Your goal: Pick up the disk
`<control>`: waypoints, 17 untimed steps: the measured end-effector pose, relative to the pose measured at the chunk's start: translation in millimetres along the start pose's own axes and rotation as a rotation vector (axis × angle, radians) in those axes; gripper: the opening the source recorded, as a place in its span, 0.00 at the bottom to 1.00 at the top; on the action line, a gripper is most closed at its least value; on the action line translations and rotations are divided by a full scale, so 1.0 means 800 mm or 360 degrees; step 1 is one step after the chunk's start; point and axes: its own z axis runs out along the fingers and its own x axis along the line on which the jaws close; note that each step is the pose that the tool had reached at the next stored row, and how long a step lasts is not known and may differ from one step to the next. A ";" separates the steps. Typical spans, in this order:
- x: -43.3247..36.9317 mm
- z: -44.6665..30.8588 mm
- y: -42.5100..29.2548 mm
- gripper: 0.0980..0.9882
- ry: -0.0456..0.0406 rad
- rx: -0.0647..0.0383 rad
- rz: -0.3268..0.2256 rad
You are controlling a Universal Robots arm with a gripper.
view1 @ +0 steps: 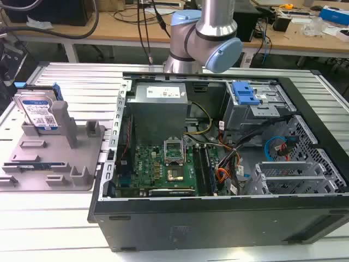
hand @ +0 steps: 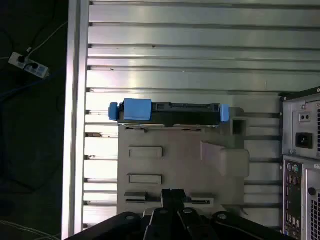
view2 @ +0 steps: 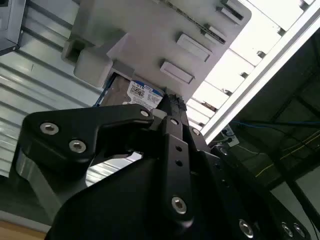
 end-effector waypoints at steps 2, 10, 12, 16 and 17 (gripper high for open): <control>0.000 0.0000 0.0000 0.01 0.0000 0.0000 0.0000; 0.000 0.0001 0.0000 0.01 0.0004 0.0000 -0.0122; 0.000 0.0001 0.0000 0.01 0.0009 0.0000 -0.0250; 0.000 0.0002 0.0000 0.01 0.0018 0.0000 -0.0480; 0.000 0.0002 0.0000 0.02 0.0020 0.0000 -0.0523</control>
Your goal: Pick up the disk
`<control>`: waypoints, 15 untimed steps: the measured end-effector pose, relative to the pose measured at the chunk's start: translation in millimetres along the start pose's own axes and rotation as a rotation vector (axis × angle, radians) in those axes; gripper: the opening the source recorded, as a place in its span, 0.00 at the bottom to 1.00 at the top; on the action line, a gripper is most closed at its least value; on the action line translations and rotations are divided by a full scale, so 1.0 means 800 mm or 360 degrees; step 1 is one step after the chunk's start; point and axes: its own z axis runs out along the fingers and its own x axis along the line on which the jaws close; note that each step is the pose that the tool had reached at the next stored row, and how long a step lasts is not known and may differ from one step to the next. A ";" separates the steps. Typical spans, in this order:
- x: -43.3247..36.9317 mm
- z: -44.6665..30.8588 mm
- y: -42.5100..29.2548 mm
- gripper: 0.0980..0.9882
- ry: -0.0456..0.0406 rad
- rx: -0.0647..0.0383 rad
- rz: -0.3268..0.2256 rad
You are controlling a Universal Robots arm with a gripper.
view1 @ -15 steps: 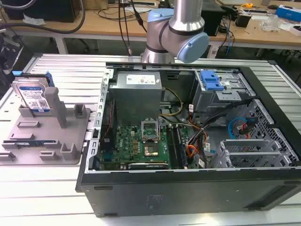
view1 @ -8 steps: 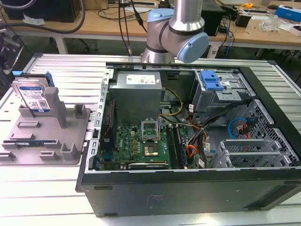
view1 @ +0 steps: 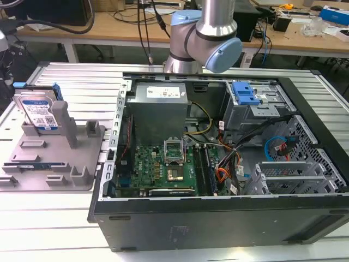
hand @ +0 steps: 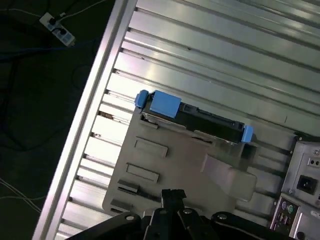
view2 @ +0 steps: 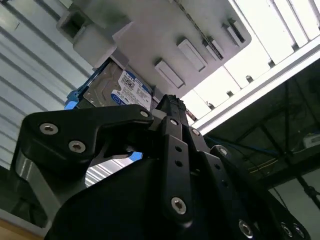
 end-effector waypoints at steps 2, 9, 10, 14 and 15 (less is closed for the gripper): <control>0.000 0.0000 -0.0001 0.15 0.0004 0.0000 -0.0098; -0.001 0.0000 -0.0005 0.43 0.0014 0.0000 -0.0358; -0.002 0.0000 -0.0006 0.43 0.0015 0.0000 -0.0394; -0.003 -0.0001 -0.0013 0.52 0.0021 0.0000 -0.0546; -0.004 -0.0001 -0.0014 0.52 0.0023 0.0000 -0.0592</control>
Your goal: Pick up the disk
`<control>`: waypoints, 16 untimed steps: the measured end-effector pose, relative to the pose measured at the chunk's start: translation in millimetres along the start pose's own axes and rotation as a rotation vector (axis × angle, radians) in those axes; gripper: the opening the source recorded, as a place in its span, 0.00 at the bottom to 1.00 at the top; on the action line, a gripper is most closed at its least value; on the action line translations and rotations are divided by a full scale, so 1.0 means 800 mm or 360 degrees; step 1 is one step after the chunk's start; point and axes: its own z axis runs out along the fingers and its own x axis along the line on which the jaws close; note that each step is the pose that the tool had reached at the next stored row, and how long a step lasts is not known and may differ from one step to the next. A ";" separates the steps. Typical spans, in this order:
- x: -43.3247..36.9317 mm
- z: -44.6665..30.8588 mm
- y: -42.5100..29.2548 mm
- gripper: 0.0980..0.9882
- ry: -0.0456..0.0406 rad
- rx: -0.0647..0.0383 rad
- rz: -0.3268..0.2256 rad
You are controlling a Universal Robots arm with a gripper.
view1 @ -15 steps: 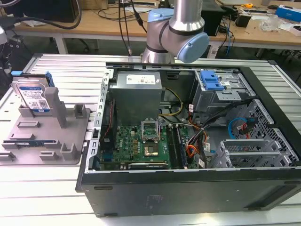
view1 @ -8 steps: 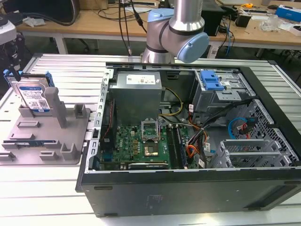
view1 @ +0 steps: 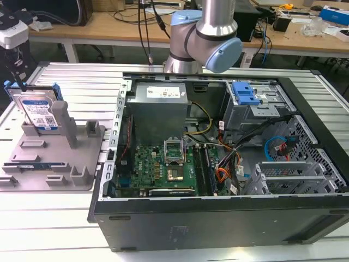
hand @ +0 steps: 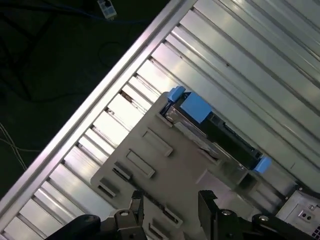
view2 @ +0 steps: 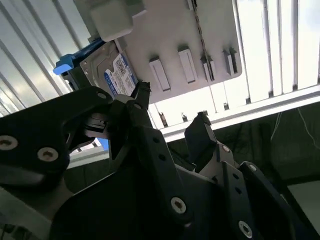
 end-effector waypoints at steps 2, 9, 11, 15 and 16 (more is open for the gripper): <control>0.000 0.0000 -0.0002 0.52 0.0003 0.0000 -0.0090; 0.000 0.0000 -0.0002 0.52 0.0015 0.0001 -0.0413; 0.000 0.0000 -0.0002 0.52 0.0017 0.0001 -0.0478; 0.000 0.0001 -0.0003 0.52 0.0028 0.0002 -0.0770; 0.000 0.0001 -0.0002 0.52 0.0030 0.0002 -0.0840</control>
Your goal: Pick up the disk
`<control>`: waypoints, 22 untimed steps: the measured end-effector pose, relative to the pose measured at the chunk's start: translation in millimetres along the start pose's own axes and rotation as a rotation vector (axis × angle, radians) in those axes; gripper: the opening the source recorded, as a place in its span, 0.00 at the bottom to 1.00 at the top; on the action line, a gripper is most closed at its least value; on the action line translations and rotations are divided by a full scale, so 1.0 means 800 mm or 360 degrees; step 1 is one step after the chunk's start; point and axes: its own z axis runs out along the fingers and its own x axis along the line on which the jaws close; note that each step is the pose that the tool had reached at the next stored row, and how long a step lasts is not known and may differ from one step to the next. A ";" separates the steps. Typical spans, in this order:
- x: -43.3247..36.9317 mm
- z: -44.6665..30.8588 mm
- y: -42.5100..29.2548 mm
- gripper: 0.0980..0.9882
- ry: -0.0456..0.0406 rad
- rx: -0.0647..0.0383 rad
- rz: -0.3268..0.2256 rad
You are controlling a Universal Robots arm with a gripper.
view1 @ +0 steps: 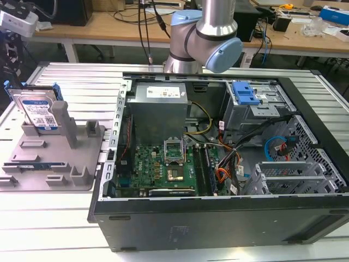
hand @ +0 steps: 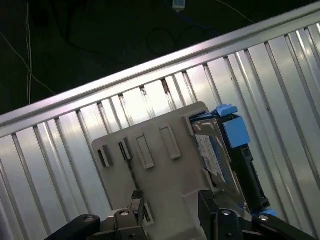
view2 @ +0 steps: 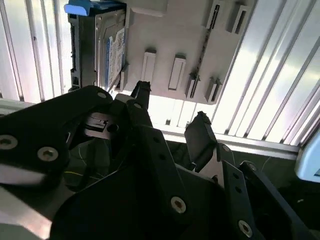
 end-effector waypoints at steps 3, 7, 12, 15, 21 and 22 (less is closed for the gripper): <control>0.000 0.0001 -0.0001 0.52 0.0003 0.0002 -0.0106; 0.000 0.0001 -0.0002 0.52 0.0011 0.0004 -0.0168; 0.000 0.0002 -0.0003 0.52 0.0013 0.0009 -0.0252; -0.023 0.0007 0.0074 0.52 0.0018 0.0010 -0.0353; -0.080 0.0051 0.0296 0.52 0.0020 0.0011 -0.0356; -0.083 0.0070 0.0364 0.52 0.0026 0.0012 -0.0356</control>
